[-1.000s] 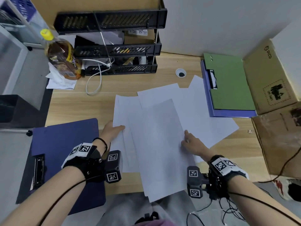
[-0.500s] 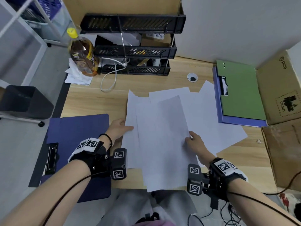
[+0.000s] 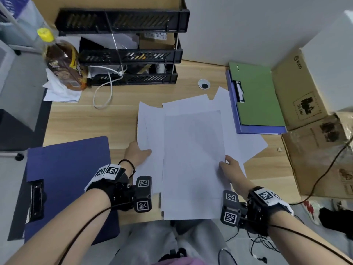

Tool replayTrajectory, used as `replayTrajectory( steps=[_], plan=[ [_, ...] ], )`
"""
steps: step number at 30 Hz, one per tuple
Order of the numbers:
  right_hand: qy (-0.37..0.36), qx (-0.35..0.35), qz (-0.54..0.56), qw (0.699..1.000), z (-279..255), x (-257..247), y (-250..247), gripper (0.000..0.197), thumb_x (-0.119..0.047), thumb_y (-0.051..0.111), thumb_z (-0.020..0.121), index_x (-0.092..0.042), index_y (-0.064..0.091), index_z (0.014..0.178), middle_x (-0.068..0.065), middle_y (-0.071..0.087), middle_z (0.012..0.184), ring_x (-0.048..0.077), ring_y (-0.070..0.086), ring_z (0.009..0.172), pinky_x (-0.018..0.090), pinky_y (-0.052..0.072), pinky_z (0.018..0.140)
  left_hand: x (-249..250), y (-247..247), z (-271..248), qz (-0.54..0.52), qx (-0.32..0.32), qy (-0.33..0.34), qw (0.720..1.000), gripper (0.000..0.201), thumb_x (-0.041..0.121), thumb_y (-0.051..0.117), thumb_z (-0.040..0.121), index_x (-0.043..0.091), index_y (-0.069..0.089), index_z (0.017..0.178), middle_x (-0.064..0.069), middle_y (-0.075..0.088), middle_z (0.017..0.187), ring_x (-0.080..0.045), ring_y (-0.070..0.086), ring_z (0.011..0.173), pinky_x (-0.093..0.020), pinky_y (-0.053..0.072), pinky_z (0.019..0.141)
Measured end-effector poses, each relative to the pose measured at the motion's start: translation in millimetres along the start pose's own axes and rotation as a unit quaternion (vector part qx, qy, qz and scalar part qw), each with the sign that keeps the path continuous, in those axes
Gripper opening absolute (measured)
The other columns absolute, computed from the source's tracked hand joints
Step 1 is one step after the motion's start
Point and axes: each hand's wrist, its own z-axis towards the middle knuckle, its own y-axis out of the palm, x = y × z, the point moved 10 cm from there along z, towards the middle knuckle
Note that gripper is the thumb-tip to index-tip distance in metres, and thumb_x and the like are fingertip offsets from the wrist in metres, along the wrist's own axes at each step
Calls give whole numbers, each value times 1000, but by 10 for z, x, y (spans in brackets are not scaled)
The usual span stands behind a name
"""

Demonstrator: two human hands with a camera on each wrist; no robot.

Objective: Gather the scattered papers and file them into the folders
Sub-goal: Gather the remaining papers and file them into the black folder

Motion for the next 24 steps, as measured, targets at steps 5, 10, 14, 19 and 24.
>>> replayTrajectory(
  steps=[5,10,14,19,24],
  plan=[
    [17,-37,30,999,36,-116,335,28,-2,41,94,-15,64,100,6,66,85,25,58,75,26,42,63,115,-522,-131,-1,50,10,999,26,14,62,85,12,65,110,2,65,103,-21,61,97,-25,46,79],
    [-3,-65,1,998,128,-363,758,29,-2,40,91,-18,63,97,8,64,84,25,56,70,29,40,62,-217,-1431,-378,-69,145,-15,987,27,13,64,86,13,64,113,-3,63,104,-24,60,102,-31,47,88],
    [-32,-52,-23,998,175,-518,882,31,-1,38,91,-15,62,105,10,64,87,25,55,67,26,40,54,-560,-2002,-634,-143,254,-20,956,26,5,61,88,10,63,113,-5,61,109,-20,56,97,-29,43,83],
    [-30,26,-33,999,229,-500,666,29,-4,36,90,-15,61,101,14,63,93,33,57,84,32,42,68,-778,-2177,-750,-207,275,-38,938,31,0,58,90,-2,59,121,-12,62,114,-25,58,98,-30,44,81],
    [-20,-62,49,997,136,-494,689,32,5,36,91,-10,62,102,8,65,81,24,59,66,23,47,48,-628,-1677,-589,-182,142,-53,971,37,3,63,89,0,56,126,-11,61,117,-27,59,99,-37,48,88]
  ],
)
